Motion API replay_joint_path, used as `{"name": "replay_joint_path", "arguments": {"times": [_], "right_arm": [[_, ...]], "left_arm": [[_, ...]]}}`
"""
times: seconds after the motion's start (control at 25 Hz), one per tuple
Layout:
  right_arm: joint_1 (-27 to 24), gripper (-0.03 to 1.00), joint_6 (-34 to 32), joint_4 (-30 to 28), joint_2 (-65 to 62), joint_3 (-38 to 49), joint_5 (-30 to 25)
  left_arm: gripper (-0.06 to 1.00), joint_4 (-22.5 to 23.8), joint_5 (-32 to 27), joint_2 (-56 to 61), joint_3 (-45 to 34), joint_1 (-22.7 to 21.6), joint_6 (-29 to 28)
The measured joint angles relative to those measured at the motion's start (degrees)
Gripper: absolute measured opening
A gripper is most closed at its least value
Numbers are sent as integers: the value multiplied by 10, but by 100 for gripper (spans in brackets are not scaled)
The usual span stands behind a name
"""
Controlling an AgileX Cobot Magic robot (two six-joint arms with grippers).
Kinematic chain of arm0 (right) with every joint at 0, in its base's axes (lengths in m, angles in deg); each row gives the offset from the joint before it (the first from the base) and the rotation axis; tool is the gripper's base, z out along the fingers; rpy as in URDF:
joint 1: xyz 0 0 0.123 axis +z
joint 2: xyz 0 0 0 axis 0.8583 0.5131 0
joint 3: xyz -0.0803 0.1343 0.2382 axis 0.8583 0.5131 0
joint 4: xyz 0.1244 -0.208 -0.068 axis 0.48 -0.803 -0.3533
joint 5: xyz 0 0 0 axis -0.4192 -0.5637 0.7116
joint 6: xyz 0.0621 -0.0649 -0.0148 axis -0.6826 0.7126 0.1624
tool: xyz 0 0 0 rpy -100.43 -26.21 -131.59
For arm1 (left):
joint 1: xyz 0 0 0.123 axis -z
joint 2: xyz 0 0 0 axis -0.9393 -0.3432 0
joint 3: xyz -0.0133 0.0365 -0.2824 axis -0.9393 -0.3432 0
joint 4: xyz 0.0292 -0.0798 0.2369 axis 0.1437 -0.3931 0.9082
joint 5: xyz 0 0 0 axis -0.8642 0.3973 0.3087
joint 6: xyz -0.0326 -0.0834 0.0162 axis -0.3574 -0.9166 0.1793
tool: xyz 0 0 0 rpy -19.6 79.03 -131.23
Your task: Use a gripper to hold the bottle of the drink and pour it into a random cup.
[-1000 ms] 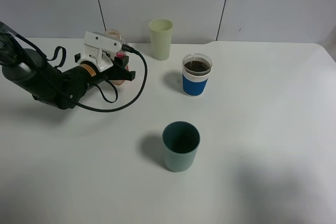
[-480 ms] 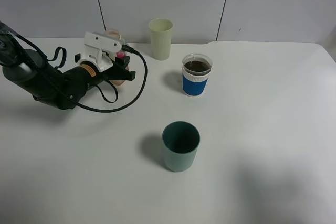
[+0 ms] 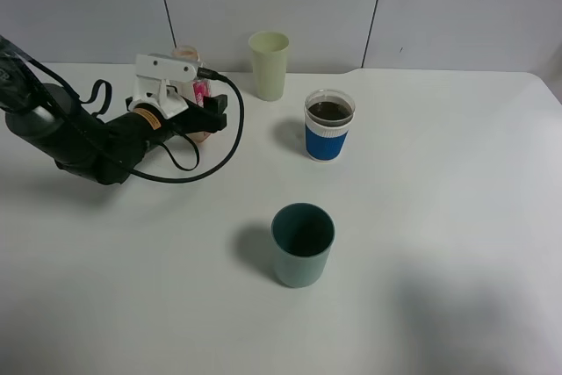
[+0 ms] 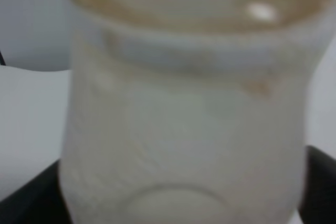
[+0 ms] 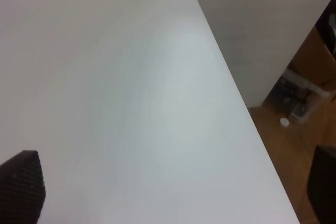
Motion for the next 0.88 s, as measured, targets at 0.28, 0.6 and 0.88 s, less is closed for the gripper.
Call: {"name": "replay_joint_path", "arguments": {"times": [0.28,0.6,0.88], "right_arm": [[0,100,0,0,0,0,0],[0,100,0,0,0,0,0],[0,100,0,0,0,0,0]], "left_arm": [[76,-1,-2,25,0,0,-18],[80,-1,-31,90,-1,0,-46],[80,-17,-45,168,-51,0,-44]]}}
